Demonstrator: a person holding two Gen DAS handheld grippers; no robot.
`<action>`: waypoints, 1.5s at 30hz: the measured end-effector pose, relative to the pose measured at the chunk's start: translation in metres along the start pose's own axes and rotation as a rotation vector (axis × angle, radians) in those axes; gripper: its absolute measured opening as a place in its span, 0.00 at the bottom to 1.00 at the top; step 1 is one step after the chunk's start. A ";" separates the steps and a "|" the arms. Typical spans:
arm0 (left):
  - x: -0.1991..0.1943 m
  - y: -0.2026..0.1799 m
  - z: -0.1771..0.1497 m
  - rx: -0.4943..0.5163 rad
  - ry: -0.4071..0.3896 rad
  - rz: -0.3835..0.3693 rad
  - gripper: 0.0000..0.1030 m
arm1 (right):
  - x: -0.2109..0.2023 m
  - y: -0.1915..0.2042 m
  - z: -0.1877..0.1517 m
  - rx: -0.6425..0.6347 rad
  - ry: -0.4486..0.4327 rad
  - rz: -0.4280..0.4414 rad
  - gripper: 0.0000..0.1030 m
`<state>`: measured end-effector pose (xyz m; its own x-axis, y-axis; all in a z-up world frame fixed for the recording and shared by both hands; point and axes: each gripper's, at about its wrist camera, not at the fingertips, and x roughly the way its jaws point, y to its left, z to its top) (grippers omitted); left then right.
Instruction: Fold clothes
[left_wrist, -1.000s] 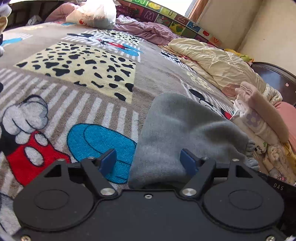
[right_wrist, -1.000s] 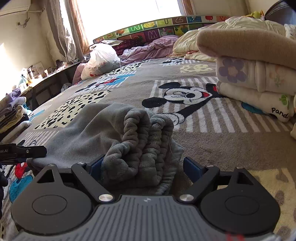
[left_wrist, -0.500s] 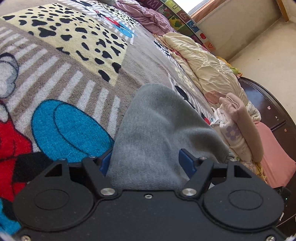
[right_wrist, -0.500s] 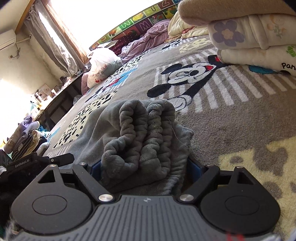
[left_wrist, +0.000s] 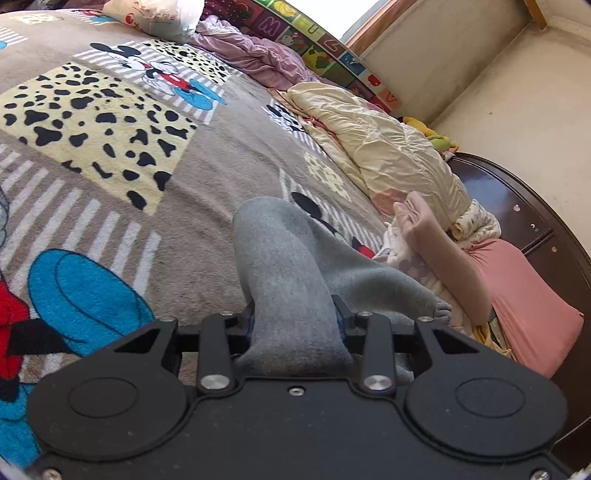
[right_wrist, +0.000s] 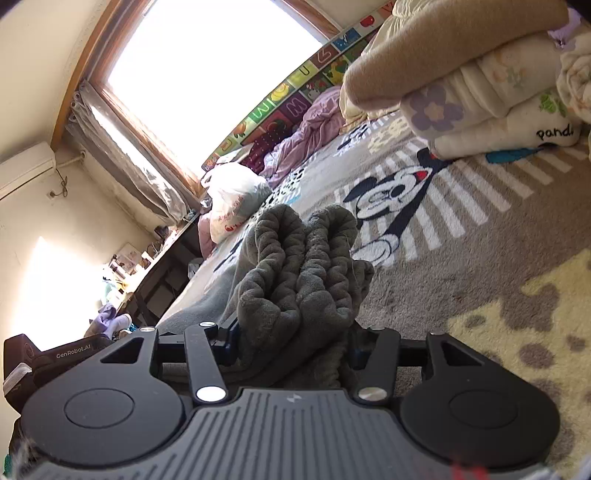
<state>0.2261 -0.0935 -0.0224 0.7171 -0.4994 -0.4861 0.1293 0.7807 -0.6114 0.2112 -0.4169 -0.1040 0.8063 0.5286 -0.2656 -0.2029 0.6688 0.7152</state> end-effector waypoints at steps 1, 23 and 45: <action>0.001 -0.010 0.001 0.011 0.001 -0.023 0.34 | -0.011 0.000 0.004 0.005 -0.031 0.011 0.51; 0.201 -0.293 -0.036 0.199 0.172 -0.635 0.35 | -0.251 -0.116 0.126 0.054 -0.843 -0.174 0.51; 0.132 -0.189 -0.037 0.252 0.159 -0.300 0.68 | -0.193 -0.089 0.140 -0.266 -0.715 -0.947 0.89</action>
<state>0.2706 -0.3211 0.0061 0.5100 -0.7551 -0.4119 0.4943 0.6492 -0.5781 0.1516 -0.6511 -0.0260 0.8043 -0.5789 -0.1344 0.5926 0.7644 0.2540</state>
